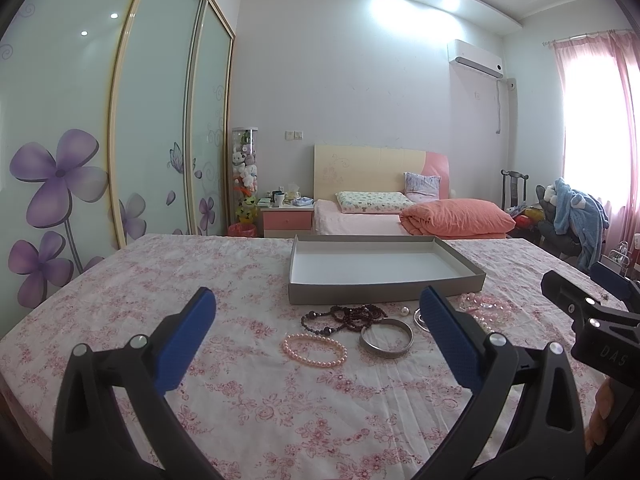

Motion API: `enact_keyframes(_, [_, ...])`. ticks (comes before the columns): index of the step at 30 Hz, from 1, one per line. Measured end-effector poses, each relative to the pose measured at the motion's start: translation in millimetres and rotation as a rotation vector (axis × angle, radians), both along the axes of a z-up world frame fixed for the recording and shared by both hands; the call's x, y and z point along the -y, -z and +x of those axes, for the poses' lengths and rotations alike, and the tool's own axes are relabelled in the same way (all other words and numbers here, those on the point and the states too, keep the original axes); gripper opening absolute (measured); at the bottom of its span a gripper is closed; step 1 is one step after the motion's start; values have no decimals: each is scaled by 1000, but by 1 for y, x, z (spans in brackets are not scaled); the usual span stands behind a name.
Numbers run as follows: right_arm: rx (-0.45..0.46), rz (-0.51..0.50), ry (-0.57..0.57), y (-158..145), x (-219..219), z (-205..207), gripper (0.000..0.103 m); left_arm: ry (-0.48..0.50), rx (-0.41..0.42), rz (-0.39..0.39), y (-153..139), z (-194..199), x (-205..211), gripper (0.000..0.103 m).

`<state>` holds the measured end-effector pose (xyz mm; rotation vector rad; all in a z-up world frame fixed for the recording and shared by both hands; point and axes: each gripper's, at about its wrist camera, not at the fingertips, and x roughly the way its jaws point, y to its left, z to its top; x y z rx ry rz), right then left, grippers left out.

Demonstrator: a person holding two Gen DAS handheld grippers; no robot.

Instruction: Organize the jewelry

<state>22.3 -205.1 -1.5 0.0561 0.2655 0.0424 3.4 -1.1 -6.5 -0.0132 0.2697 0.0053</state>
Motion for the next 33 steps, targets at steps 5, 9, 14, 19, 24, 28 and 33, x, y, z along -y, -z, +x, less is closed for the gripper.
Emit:
enact_keyframes(5, [-24,-6,2,4,1,9,101,-9,-33,-3,4,6,-2,99])
enact_keyframes(9, [-82,9,3,18,7,27,101,-30,-101,4,9,20,-5,99])
enact_keyframes(14, [-220,60,6,27,20,51,101,-50,-229,16,22,48,-10,99])
enact_keyframes(19, [-427,74,14,46,29,86,70,-35,-366,-2,36,80,-18,99])
enact_keyframes(24, [-575,93,9,69,30,109,40,-23,-463,-53,49,103,-29,99])
enact_keyframes(28, [-607,49,0,74,21,114,32,-19,-518,-50,56,114,-29,99])
enact_keyframes(33, [-622,8,1,78,13,114,15,-17,-586,-42,66,126,-27,99])
